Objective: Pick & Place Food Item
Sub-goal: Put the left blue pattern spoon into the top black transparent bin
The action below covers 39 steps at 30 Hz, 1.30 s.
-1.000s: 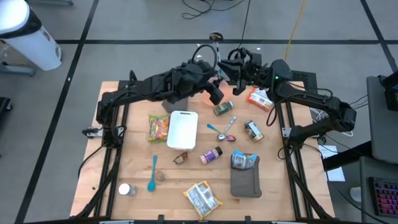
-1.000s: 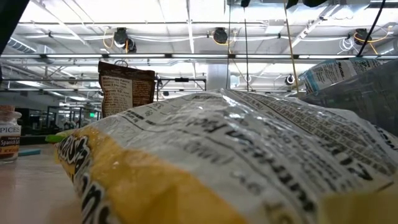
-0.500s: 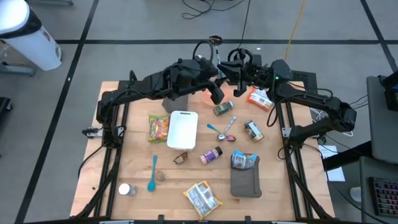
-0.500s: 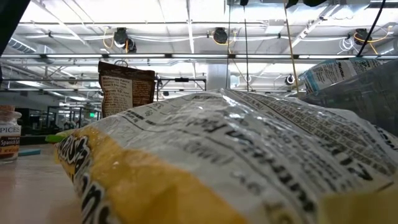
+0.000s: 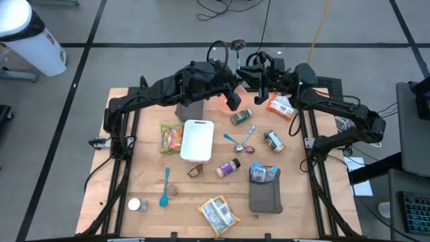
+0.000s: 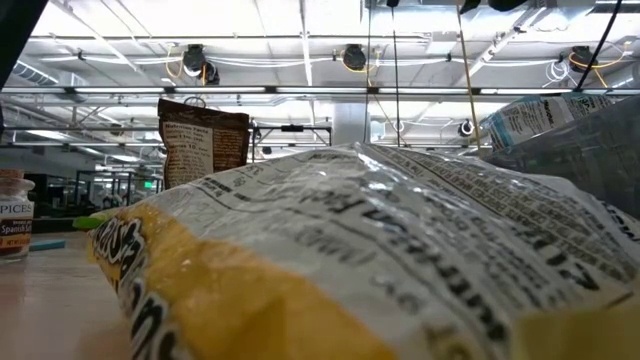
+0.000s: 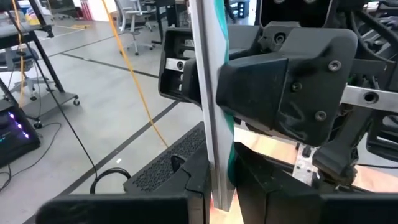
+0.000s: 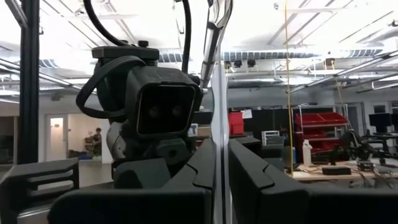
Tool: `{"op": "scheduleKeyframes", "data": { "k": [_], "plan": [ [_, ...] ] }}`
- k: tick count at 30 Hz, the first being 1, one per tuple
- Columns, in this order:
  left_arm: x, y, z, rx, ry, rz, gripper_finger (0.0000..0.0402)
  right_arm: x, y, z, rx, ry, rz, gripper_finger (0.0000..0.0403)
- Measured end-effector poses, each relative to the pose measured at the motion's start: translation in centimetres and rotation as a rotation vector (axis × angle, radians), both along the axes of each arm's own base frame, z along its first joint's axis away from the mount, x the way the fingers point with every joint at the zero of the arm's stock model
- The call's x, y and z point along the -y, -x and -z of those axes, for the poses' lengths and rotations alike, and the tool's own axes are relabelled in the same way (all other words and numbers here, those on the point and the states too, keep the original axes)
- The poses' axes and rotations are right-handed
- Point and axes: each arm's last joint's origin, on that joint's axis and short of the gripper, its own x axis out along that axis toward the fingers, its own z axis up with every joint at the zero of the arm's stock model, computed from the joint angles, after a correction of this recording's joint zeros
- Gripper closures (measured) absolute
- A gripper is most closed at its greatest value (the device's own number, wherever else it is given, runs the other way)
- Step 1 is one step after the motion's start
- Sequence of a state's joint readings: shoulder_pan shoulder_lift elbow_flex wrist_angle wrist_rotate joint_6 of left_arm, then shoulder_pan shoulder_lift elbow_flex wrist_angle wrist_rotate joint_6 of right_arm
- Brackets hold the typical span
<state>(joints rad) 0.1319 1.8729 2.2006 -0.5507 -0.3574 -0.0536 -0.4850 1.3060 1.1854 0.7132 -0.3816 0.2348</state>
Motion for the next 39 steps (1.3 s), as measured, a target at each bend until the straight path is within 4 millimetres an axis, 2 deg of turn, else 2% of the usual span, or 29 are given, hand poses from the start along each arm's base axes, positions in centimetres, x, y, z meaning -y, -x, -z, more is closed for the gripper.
{"op": "scheduleKeyframes", "data": {
  "k": [3, 13, 24, 31, 39],
  "plan": [
    [-0.2, 0.0, 0.1, -0.007, 0.006, 0.026, 0.0354, 0.0, 0.0, 0.0, 0.000, -0.006, 0.006, 0.0384],
    [-0.5, 0.3, 0.6, -0.073, -0.003, 0.036, 0.0358, 0.3, 0.0, 0.2, -0.008, -0.035, 0.009, 0.0308],
    [-0.7, 1.8, -0.1, -0.104, 0.012, 0.024, 0.0361, 2.4, 1.7, -0.2, -0.008, -0.104, -0.086, 0.0258],
    [-1.3, 2.3, -0.1, -0.117, 0.051, 0.058, 0.0361, 3.2, 2.6, -0.4, -0.016, -0.099, -0.141, 0.0238],
    [-1.7, 3.4, -0.4, -0.132, 0.100, 0.109, 0.0362, 4.2, 4.9, -1.2, -0.007, -0.087, -0.113, 0.0240]
  ]
}}
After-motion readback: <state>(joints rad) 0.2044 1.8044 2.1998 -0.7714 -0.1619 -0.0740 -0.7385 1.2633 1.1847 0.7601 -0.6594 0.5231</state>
